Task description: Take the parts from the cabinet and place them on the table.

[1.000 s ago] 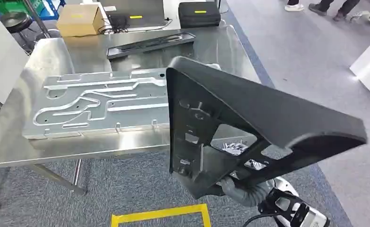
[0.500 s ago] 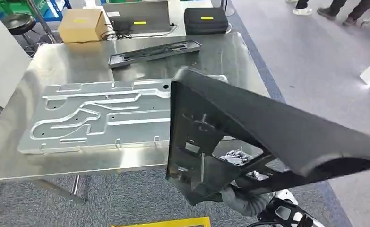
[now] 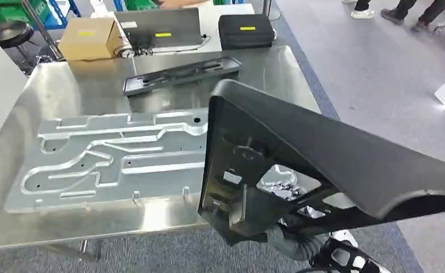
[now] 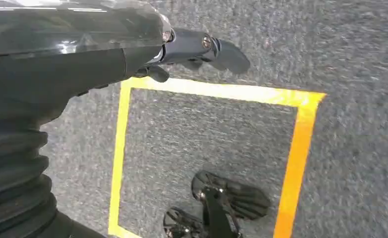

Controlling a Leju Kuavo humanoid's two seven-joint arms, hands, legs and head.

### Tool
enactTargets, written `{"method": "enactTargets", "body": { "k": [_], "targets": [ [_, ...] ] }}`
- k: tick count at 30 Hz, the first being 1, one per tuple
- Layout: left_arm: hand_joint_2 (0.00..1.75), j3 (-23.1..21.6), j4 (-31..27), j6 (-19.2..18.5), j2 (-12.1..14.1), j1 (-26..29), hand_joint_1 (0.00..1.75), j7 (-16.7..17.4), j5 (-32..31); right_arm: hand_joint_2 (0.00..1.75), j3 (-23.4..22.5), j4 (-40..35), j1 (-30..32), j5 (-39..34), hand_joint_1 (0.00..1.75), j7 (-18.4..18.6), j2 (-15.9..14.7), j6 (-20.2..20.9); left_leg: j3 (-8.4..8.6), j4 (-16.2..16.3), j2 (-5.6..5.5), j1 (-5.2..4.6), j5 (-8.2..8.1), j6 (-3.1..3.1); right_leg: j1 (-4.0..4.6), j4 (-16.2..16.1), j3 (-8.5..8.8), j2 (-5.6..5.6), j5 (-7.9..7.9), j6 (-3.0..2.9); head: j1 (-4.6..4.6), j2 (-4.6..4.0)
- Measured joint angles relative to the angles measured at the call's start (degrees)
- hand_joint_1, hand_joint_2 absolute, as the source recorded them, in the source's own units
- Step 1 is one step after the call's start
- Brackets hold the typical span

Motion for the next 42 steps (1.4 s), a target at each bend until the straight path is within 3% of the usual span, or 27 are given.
{"method": "enactTargets", "body": {
  "k": [2,3,5,6,7,8,9,11,12,13,14,16,18,21,22,23,24,26,27,28,29,33,36,37,39,41,42],
  "targets": [
    [1.75,0.0,0.0,0.04,-0.04,-0.15,0.0,-0.09,0.15,1.75,-0.02,-0.35,-0.45,0.7,1.71,0.02,0.22,0.04,1.66,-0.9,-0.09,0.36,0.03,0.52,-0.15,1.65,-0.01,-0.13,-0.34,0.27,0.02,0.0],
    [1.75,0.02,0.0,0.02,-0.04,-0.35,0.0,-0.11,0.24,1.75,-0.02,-0.53,-0.92,0.76,1.71,0.04,0.26,0.07,2.1,-1.11,-0.15,0.43,-0.21,0.88,-0.12,4.96,-1.98,-0.15,-0.73,0.51,0.0,0.0],
    [1.75,0.02,0.0,-0.02,-0.04,-0.6,0.0,-0.09,0.44,1.75,-0.07,-0.79,-2.12,0.2,1.71,0.72,0.39,-0.04,2.57,-1.12,-0.18,0.4,-0.88,1.12,-0.26,13.45,-7.89,-0.15,-4.35,1.05,0.0,0.0],
    [1.75,0.02,0.0,-0.04,-0.02,-0.6,0.0,-0.07,0.66,1.75,-0.15,-0.79,-2.55,-0.26,1.71,1.07,0.35,-0.15,2.94,-1.12,-0.18,0.38,-1.28,1.15,-0.23,16.28,-10.28,-0.15,-6.29,1.02,0.0,0.0],
    [1.75,0.04,0.0,-0.13,-0.04,-0.6,0.0,-0.04,0.74,1.75,-0.35,-0.79,-2.88,-0.75,1.71,1.11,0.22,-0.33,3.46,-1.12,-0.2,0.35,-1.68,1.15,-0.22,17.25,-11.84,-0.15,-6.79,1.13,0.0,0.0],
    [1.75,0.07,0.0,-0.2,-0.02,-0.57,0.0,-0.04,0.81,1.75,-0.61,-0.94,-3.06,-1.07,1.71,1.05,0.02,-0.59,4.07,-1.12,-0.26,0.33,-2.11,1.14,-0.22,15.9,-12.12,-0.16,-5.46,1.1,0.02,0.0],
    [1.75,0.09,0.0,-0.35,-0.02,-0.57,0.0,-0.18,0.85,1.75,-0.83,-1.29,-3.03,-1.09,1.71,0.87,-0.11,-1.05,4.82,-1.12,-0.38,0.3,-2.59,1.11,-0.2,12.33,-11.33,-0.16,-2.41,0.9,0.02,0.0],
    [1.75,0.15,0.0,-0.61,-0.04,-0.56,0.0,-0.81,1.29,1.75,-0.96,-2.78,-3.05,1.45,1.71,0.44,-0.39,-3.68,5.95,-1.17,-0.5,0.27,-3.57,0.88,0.04,2.55,-8.58,-0.23,5.76,-0.19,0.02,0.0],
    [1.75,0.33,0.0,-0.72,-0.07,-0.62,0.0,-1.25,1.44,1.75,-0.85,-3.96,-3.01,3.64,1.71,0.41,-0.46,-6.02,6.5,-0.91,-0.57,0.16,-3.89,0.56,0.44,1.31,-8.76,-0.32,6.1,-0.53,0.0,0.0],
    [1.75,0.48,0.0,-0.83,-0.07,-0.75,0.0,-1.6,1.84,1.75,-0.55,-5.43,-3.36,6.04,1.71,0.61,-0.53,-8.99,5.72,-1.07,-0.75,0.12,-4.1,0.17,0.63,1.1,-8.94,-0.32,4.24,-0.64,0.13,0.0],
    [1.75,0.59,0.0,-0.96,0.02,-0.67,0.0,-1.75,1.95,1.75,-0.33,-6.67,-4.07,7.26,1.71,1.67,-0.81,-11.66,5.58,-1.15,-0.61,0.13,-4.42,-0.3,0.65,0.86,-8.9,-0.29,5.99,-0.97,0.11,0.0],
    [1.75,0.61,0.0,-1.79,0.07,-0.68,0.0,-2.53,1.27,1.75,-0.15,-6.29,-9.73,7.32,1.71,6.34,-1.79,-14.93,6.32,-0.65,-0.27,-0.15,-4.37,-0.97,0.33,0.63,-8.63,0.21,6.26,-1.51,0.11,0.0],
    [1.75,0.44,0.02,-2.63,0.33,-1.33,0.0,-3.26,0.26,1.75,-0.86,-1.05,-18.73,7.65,1.71,8.31,-1.92,-15.45,5.12,2.26,-0.3,0.18,-6.21,-1.41,-0.03,0.17,-8.09,0.46,6.44,-2.04,0.11,0.0],
    [1.75,0.17,0.02,-3.0,0.57,-2.03,0.0,-3.65,0.11,1.75,-1.73,9.85,-27.27,11.37,1.71,6.38,-1.62,-15.8,-2.67,15.55,-0.28,0.6,-11.92,-2.42,0.04,0.23,-8.07,0.2,6.29,-2.24,0.11,0.0],
    [1.75,0.18,0.02,-3.1,0.63,-1.78,0.0,-3.65,0.13,1.75,-1.49,12.64,-29.39,13.25,1.71,6.53,-1.14,-15.91,-4.45,17.88,-0.27,0.67,-12.12,-2.5,0.03,0.26,-8.05,0.19,6.23,-2.21,0.11,0.0],
    [1.75,0.2,0.02,-3.15,0.63,-1.64,0.0,-3.65,0.15,1.75,-1.03,14.59,-30.98,14.46,1.71,7.03,-0.77,-15.98,-4.76,17.17,-0.27,0.77,-10.9,-2.54,0.02,0.29,-7.96,0.21,6.14,-2.15,0.09,0.0],
    [1.75,0.2,0.02,-3.19,0.66,-1.62,0.0,-3.65,0.15,1.75,-0.85,16.33,-32.45,15.25,1.71,7.6,-0.44,-16.11,-3.85,13.72,-0.26,0.87,-8.12,-2.57,0.02,0.34,-7.79,0.19,5.98,-2.0,0.09,0.0],
    [1.75,0.17,0.02,-3.24,0.74,-1.66,0.0,-3.67,0.15,1.75,-0.44,19.48,-35.17,16.15,1.71,8.33,0.13,-16.33,0.11,3.26,-0.18,0.91,-1.24,-2.44,0.03,0.38,-7.18,-0.05,5.56,-1.73,0.11,0.0],
    [1.75,0.17,0.02,-3.26,0.77,-1.61,0.0,-3.67,0.15,1.75,-0.2,20.79,-36.13,16.35,1.71,8.48,0.37,-16.56,0.93,0.29,-0.18,0.85,-0.16,-2.0,0.06,0.35,-7.14,-0.14,5.45,-1.58,0.11,0.0],
    [1.75,0.17,0.02,-3.26,0.81,-1.73,0.0,-3.67,0.15,1.75,0.15,21.7,-36.96,16.69,1.71,8.93,0.55,-16.68,0.72,-0.75,-0.12,0.4,-1.94,-1.49,0.22,0.49,-7.52,-0.11,5.57,-1.28,0.09,0.0],
    [1.75,0.17,0.02,-3.24,0.85,-1.61,0.0,-3.65,0.2,1.75,0.39,22.23,-37.56,17.36,1.71,9.49,0.59,-16.76,0.83,-0.43,-0.19,0.37,-0.71,-0.96,0.33,0.49,-7.81,-0.11,5.53,-0.93,0.09,0.0],
    [1.75,0.2,0.0,-3.21,0.96,-1.57,0.0,-3.85,0.66,1.75,4.29,29.47,-41.51,27.79,1.71,14.56,2.1,-18.84,1.45,-1.3,-0.1,0.93,0.06,0.15,0.35,1.53,-7.95,-0.3,4.35,0.23,0.11,0.0],
    [1.75,0.18,0.02,-3.32,0.96,-1.97,0.0,-4.26,0.74,1.75,9.71,38.88,-45.35,37.5,1.71,17.12,4.68,-21.12,1.46,-1.27,0.0,0.86,-0.02,0.49,0.18,14.33,-14.38,-0.31,-1.4,0.48,0.11,0.0],
    [1.75,0.17,0.02,-3.39,0.96,-1.98,0.0,-4.28,0.74,1.75,12.01,42.73,-45.96,40.23,1.71,17.95,5.62,-21.31,1.46,-1.23,0.0,0.86,-0.06,0.53,0.16,17.63,-16.27,-0.32,-2.0,0.55,0.11,0.0],
    [1.75,0.2,0.02,-3.59,0.96,-1.96,0.0,-4.33,0.72,1.75,15.85,48.78,-47.04,43.76,1.71,19.06,7.48,-21.35,1.53,-1.11,-0.2,0.87,-0.2,0.48,0.05,15.71,-15.99,-0.37,0.84,0.44,0.11,0.0],
    [1.75,0.17,0.02,-3.85,0.96,-1.97,0.0,-4.48,0.44,1.75,18.95,54.76,-48.27,45.95,1.71,20.46,9.16,-21.14,1.66,-0.74,-0.52,0.86,-0.55,0.23,0.1,5.8,-11.52,-0.37,6.27,-0.1,0.11,0.0],
    [1.75,0.15,0.02,-4.07,0.96,-1.95,0.0,-4.57,0.11,1.75,20.0,57.02,-48.99,46.43,1.71,20.92,9.88,-20.7,1.66,-0.57,-0.6,0.87,-0.79,-0.03,0.23,1.59,-9.81,-0.39,7.18,-0.44,0.11,0.0]
  ]
}}
